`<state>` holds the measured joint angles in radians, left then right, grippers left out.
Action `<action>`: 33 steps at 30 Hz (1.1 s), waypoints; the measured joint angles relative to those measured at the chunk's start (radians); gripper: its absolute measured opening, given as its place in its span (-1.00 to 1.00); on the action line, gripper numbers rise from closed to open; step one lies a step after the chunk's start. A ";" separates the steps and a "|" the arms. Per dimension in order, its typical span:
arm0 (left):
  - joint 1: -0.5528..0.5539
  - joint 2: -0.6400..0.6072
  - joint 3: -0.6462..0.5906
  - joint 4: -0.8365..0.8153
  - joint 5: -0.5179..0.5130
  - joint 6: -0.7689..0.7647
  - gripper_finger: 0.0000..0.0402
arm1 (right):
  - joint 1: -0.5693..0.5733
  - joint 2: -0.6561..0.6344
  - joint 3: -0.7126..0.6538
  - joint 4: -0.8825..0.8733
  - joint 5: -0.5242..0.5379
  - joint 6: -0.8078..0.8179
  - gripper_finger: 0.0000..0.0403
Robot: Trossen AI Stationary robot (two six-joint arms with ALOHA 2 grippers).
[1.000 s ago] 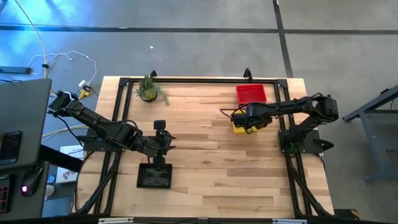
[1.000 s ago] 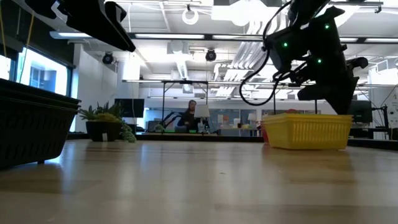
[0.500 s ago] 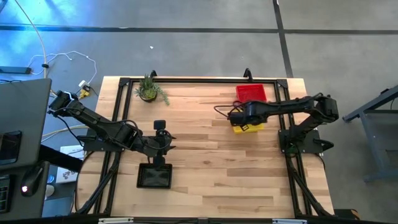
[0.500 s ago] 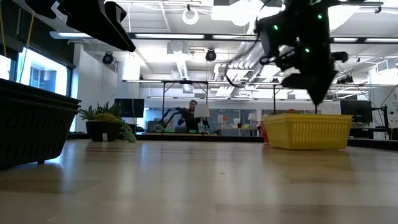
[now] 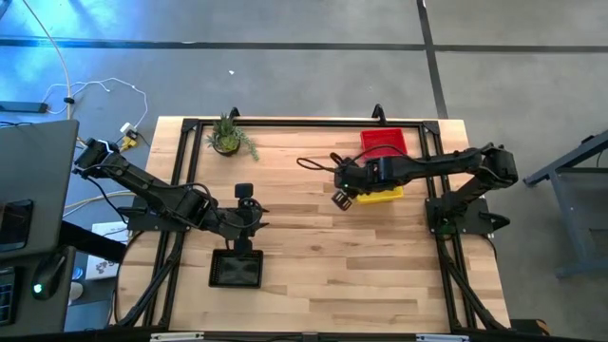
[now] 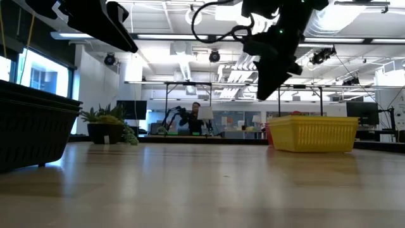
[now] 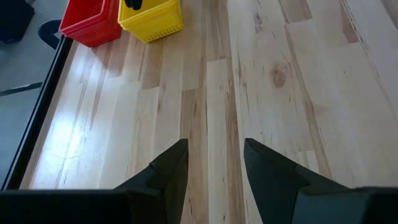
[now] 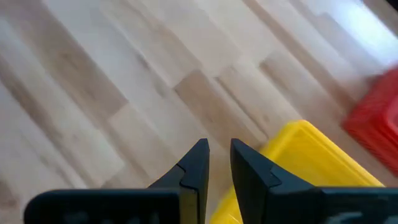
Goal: Stack baskets by color
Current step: Move the stacked yellow bins below the stacked red bins
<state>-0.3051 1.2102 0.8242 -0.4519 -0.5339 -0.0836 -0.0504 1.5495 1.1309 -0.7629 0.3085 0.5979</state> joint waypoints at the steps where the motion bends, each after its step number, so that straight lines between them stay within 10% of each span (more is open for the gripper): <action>1: 0.000 0.000 0.000 0.000 0.000 0.000 -0.30 | -0.001 0.003 0.000 0.014 -0.011 -0.011 -0.74; 33: 0.000 0.000 0.000 0.000 0.011 0.001 -0.30 | -0.114 0.207 0.000 -0.103 0.017 0.004 -0.74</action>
<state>-0.3054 1.2098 0.8242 -0.4519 -0.5232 -0.0826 -0.1641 1.7561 1.1313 -0.8657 0.3257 0.6018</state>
